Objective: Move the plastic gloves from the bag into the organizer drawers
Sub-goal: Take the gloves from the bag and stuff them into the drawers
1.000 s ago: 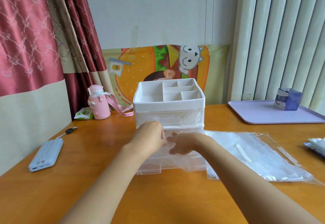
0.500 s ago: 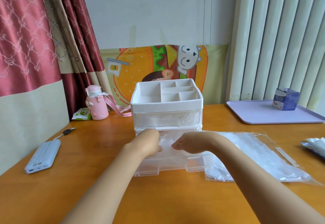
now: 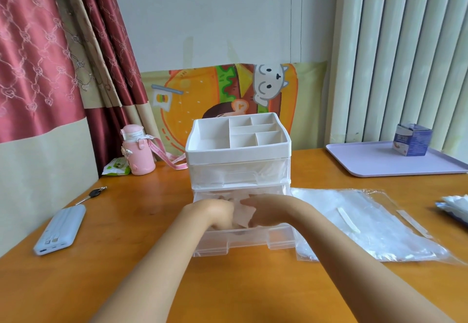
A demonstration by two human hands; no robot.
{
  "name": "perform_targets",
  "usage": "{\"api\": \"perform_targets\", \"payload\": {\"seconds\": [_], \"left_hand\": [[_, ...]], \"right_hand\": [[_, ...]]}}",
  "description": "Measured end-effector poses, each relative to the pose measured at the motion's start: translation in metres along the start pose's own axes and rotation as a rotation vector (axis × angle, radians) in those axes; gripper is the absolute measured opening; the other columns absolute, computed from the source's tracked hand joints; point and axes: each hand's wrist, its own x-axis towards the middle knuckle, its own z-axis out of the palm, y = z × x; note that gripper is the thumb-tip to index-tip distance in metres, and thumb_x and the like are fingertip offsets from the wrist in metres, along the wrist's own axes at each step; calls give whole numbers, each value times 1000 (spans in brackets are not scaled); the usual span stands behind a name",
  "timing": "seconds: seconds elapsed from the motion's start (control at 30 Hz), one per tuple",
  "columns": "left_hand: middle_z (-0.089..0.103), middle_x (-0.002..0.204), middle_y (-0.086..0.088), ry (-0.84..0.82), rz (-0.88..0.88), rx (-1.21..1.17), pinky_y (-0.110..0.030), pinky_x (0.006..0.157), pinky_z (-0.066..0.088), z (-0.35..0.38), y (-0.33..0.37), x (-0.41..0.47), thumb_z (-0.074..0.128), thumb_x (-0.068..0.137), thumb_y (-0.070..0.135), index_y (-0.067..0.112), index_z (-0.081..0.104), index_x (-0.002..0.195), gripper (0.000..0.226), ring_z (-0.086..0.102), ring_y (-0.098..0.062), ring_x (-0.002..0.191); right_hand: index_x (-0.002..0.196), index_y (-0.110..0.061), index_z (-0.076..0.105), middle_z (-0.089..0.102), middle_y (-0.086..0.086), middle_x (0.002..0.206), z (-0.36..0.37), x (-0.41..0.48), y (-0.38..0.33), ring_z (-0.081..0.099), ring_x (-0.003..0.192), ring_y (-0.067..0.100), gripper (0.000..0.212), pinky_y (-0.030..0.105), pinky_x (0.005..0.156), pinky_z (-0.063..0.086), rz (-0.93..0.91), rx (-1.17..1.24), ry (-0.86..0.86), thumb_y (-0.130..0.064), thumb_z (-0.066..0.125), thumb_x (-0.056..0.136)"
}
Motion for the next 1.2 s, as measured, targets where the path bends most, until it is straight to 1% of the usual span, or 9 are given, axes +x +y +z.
{"api": "perform_targets", "payload": {"seconds": [0.07, 0.23, 0.4, 0.7, 0.83, 0.9, 0.97, 1.1, 1.2], "left_hand": [[35, 150, -19, -14, -3, 84, -29, 62, 39, -4, 7, 1, 43, 94, 4, 12, 3, 154, 73, 58, -32, 104], [52, 99, -9, -54, 42, 122, -30, 68, 38, -4, 15, 7, 47, 92, 5, 14, 23, 151, 64, 47, -24, 82], [42, 146, -9, -24, -17, 154, -29, 80, 44, -7, 15, 10, 51, 94, 16, 24, 6, 155, 76, 53, -27, 113], [14, 161, -5, -25, -41, 176, -32, 109, 32, -11, 18, 3, 49, 99, 26, 21, 1, 155, 74, 27, -29, 142], [23, 159, -2, 3, -36, 72, -31, 111, 28, -17, 15, -9, 56, 93, 46, 18, 17, 154, 79, 29, -24, 142], [49, 137, -5, 90, -64, -56, -30, 99, 36, -22, 12, -16, 61, 86, 54, 13, 44, 142, 72, 48, -22, 121], [57, 100, -3, 298, -42, -254, -28, 81, 38, -22, 17, -21, 67, 83, 52, 12, 63, 100, 44, 53, -21, 90], [63, 59, 2, 832, 150, -512, -24, 58, 41, -20, 69, -49, 62, 90, 40, 8, 70, 66, 41, 57, -15, 58], [68, 61, -2, 828, 373, -585, -27, 66, 49, -14, 121, -62, 57, 93, 41, 1, 68, 61, 52, 63, -16, 62]], "right_hand": [[147, -15, 31, 35, 5, 152, 1, 3, 0, 34, 137, 24, 59, 35, 110, 29, 14, 34, -2, -22, 54, 93], [148, -14, 31, 42, 8, 145, -1, 3, -3, 41, 130, 27, 60, 33, 102, 37, 130, 204, 45, -6, 47, 91], [139, -1, 38, 41, 15, 143, -6, -3, -4, 36, 133, 27, 41, 32, 109, 29, 225, 245, 139, -9, 26, 101], [127, -1, 52, 54, 14, 132, -22, -18, 6, 52, 118, 30, 33, 32, 86, 40, 184, 206, 91, -13, 41, 98], [124, -3, 59, 63, 14, 123, -43, -57, 34, 62, 107, 26, 33, 32, 84, 49, 94, 439, 107, -18, 54, 95], [120, -6, 63, 66, 12, 117, -53, -84, 52, 62, 93, 21, 30, 27, 83, 50, 86, 441, 163, -21, 54, 95], [110, -6, 68, 70, 9, 106, -58, -107, 75, 64, 88, 20, 26, 17, 72, 48, 121, 362, 272, -22, 52, 97], [82, -7, 67, 71, 3, 65, -59, -132, 129, 61, 51, 10, 31, 20, 54, 46, 269, 302, 404, -27, 50, 97], [78, -11, 69, 59, 1, 49, -49, -140, 166, 47, 40, 9, 33, 22, 50, 38, 410, 246, 454, -28, 48, 98]]}}
